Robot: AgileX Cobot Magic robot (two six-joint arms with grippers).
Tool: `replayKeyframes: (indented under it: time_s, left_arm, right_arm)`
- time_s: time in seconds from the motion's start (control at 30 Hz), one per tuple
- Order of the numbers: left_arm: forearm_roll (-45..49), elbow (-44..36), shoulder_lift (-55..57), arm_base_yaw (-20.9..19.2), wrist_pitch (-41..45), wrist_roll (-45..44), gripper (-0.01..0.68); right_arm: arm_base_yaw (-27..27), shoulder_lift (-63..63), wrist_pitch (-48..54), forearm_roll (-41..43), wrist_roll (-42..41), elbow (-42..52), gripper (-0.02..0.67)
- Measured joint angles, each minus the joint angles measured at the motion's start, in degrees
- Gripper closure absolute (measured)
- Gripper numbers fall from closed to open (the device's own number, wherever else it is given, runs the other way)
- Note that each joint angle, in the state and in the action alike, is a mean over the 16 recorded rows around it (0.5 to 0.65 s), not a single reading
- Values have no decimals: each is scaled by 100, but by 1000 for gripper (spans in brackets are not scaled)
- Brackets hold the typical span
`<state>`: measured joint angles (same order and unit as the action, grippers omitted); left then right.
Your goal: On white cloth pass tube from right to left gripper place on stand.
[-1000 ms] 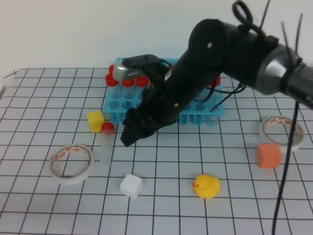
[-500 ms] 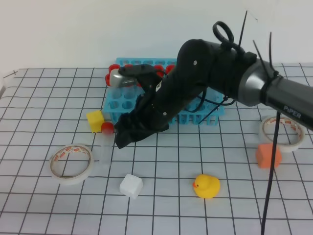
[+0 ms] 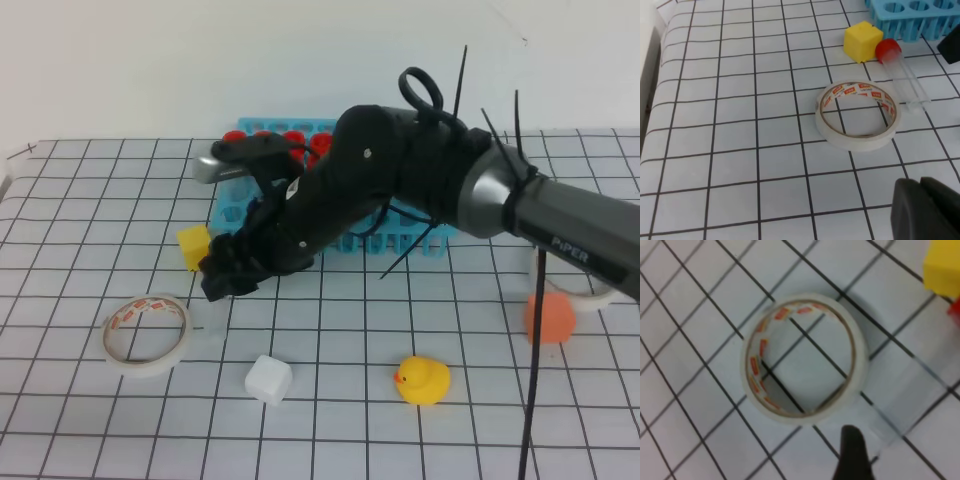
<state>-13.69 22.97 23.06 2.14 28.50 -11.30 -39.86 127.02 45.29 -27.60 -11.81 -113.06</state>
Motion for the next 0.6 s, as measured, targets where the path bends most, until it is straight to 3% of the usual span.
replayKeyframes:
  time_s: [0.6]
  left_arm:
    - [-23, 0, 0, 0, -1, 0, 674]
  right_arm:
    - [-328, 144, -630, 637, 480, 0, 193]
